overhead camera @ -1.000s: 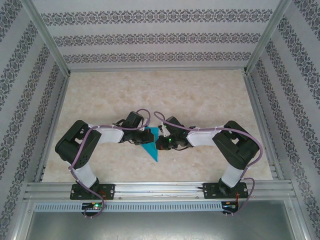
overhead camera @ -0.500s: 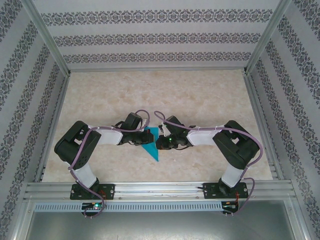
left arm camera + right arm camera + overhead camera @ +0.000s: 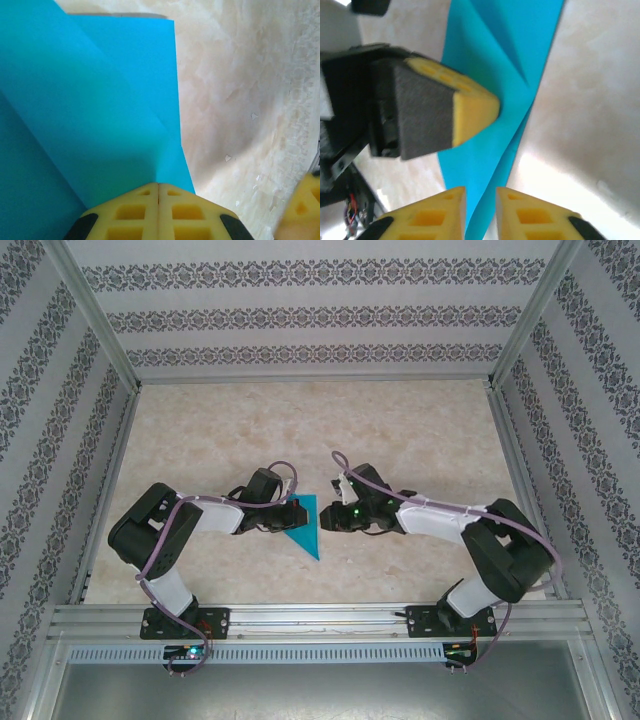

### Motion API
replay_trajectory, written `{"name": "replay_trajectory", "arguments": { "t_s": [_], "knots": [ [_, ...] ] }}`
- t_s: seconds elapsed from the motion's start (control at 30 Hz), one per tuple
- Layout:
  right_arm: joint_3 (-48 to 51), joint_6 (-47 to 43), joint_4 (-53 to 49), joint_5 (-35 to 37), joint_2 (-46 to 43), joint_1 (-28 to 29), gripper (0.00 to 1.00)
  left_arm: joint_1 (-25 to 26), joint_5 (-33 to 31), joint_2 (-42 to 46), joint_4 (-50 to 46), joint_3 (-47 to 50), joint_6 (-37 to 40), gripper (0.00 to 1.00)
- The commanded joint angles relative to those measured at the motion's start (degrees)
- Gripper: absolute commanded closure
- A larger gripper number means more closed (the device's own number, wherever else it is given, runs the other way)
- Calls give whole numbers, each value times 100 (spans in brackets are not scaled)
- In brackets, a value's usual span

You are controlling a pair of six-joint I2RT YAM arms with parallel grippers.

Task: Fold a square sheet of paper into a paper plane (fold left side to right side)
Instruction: Fourth fold the wing at the center of the table.

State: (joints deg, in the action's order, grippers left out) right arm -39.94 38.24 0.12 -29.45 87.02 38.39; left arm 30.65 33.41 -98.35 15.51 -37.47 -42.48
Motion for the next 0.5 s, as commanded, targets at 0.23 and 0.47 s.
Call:
{"name": "replay_trajectory", "arguments": {
  "t_s": [0.23, 0.47],
  "knots": [
    [382, 924, 1323, -762, 224, 652, 99, 72, -185, -194, -435, 225, -68, 98],
    [363, 1094, 1605, -635, 741, 827, 100, 79, -202, -154, -517, 206, -41, 98]
  ]
}}
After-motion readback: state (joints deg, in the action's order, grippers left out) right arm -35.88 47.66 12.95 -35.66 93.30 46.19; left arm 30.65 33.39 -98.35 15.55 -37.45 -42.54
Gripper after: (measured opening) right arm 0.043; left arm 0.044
